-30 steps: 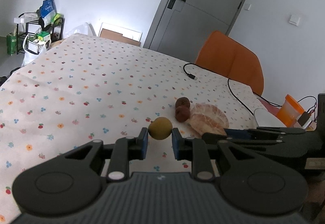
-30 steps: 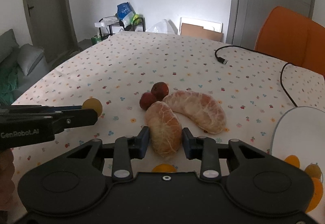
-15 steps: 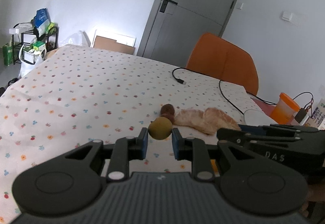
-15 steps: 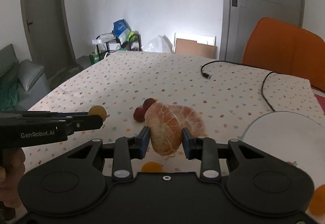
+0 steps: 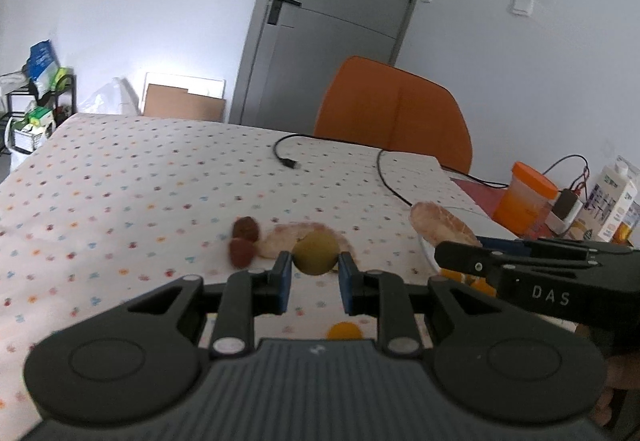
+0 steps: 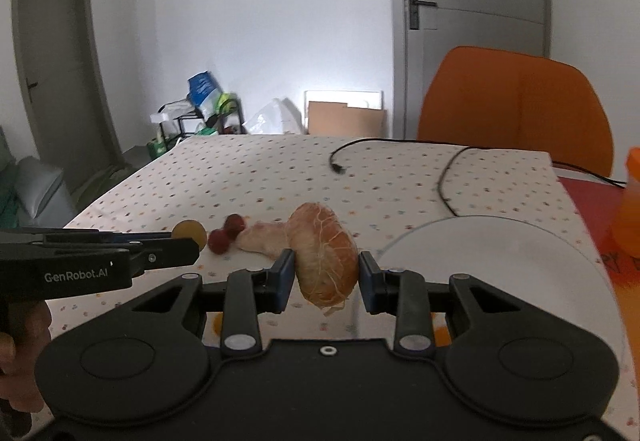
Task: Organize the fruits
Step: 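Lower the pomelo segment onto the plate and open the right tool while the left tool carries the plum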
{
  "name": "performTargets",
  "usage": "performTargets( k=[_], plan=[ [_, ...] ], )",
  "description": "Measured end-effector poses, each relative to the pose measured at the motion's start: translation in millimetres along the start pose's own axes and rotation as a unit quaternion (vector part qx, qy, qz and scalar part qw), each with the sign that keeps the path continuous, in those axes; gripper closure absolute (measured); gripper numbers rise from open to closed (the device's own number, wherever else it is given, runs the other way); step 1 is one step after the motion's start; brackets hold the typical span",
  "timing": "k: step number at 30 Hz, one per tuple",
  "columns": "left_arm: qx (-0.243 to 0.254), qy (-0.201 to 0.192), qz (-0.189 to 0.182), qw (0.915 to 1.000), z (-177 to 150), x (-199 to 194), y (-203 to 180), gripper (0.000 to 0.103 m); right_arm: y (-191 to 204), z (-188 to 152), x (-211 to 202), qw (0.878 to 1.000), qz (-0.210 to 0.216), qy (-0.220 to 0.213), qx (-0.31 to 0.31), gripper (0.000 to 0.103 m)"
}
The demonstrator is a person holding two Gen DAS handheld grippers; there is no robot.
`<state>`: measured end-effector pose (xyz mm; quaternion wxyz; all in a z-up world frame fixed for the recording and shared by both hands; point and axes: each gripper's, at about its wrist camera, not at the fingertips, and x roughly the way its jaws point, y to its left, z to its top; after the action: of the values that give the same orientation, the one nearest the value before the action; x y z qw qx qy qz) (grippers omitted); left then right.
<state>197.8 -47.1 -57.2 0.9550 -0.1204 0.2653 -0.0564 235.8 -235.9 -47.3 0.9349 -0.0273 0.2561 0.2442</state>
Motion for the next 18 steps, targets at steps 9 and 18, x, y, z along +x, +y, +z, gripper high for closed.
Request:
performTargets(
  k=[9, 18],
  plan=[
    [0.030, 0.000, -0.018, 0.9994, 6, 11, -34, 0.080, -43, -4, -21, 0.999, -0.033, -0.015, 0.031, 0.071],
    [0.052, 0.002, -0.040, 0.9979, 11, 24, -61, 0.084, -77, -8, -36, 0.997, -0.058, -0.024, 0.046, 0.071]
  ],
)
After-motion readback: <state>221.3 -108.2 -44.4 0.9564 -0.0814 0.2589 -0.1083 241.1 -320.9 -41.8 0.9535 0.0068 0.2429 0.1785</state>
